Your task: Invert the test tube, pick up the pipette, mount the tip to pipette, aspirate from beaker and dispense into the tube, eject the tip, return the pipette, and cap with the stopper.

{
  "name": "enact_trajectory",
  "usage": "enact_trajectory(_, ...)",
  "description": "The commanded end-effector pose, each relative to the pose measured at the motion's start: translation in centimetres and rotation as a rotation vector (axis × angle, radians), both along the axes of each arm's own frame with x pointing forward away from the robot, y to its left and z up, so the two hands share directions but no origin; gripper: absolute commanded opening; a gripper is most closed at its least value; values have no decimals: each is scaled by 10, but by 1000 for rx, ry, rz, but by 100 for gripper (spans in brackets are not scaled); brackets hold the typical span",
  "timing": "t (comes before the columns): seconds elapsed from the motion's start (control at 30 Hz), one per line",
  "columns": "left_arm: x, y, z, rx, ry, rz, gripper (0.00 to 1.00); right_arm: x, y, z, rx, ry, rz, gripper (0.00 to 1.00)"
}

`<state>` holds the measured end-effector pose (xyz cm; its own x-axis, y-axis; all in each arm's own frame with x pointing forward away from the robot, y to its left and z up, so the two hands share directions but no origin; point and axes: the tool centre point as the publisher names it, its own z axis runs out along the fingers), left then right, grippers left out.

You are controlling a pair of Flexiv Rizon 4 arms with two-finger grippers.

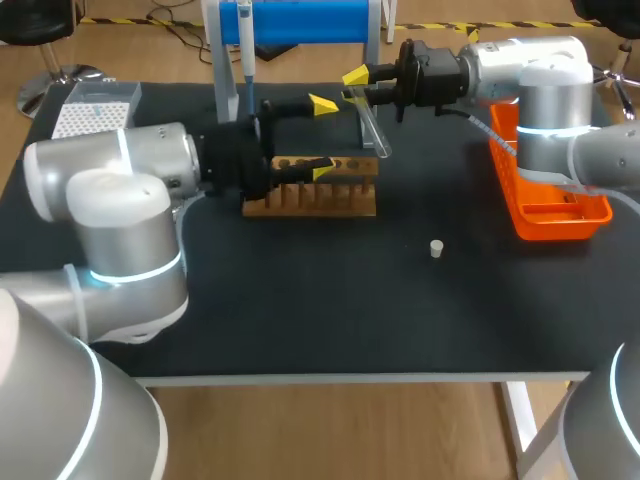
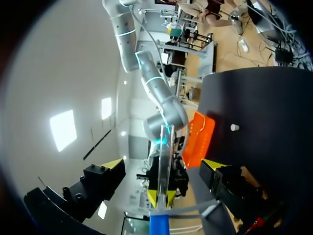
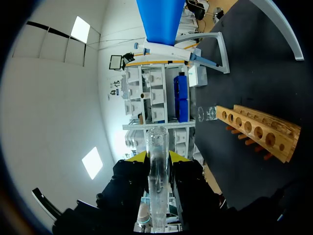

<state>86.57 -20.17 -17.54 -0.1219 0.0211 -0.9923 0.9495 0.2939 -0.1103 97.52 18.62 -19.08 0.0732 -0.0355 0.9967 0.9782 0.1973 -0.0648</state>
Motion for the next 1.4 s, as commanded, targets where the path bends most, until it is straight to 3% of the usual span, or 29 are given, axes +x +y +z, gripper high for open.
enact_trajectory(0.03,8,-21,-2,-29,-9,-18,100,1,-1,0,-2,-1,4,0)
enact_trajectory(0.33,2,-56,1,-36,-35,-53,100,1,-1,0,-2,-1,4,0)
enact_trajectory(0.73,-2,-74,4,-33,-39,-102,100,1,-1,0,-2,-1,4,0)
enact_trajectory(0.93,-2,-79,-1,-21,-23,-123,84,1,-1,0,-2,-1,4,0)
enact_trajectory(1.13,5,-78,-5,-22,-32,-135,76,1,-1,0,-2,-1,4,0)
enact_trajectory(1.4,18,-71,-6,-35,-74,-155,75,1,-1,0,-2,-1,4,0)
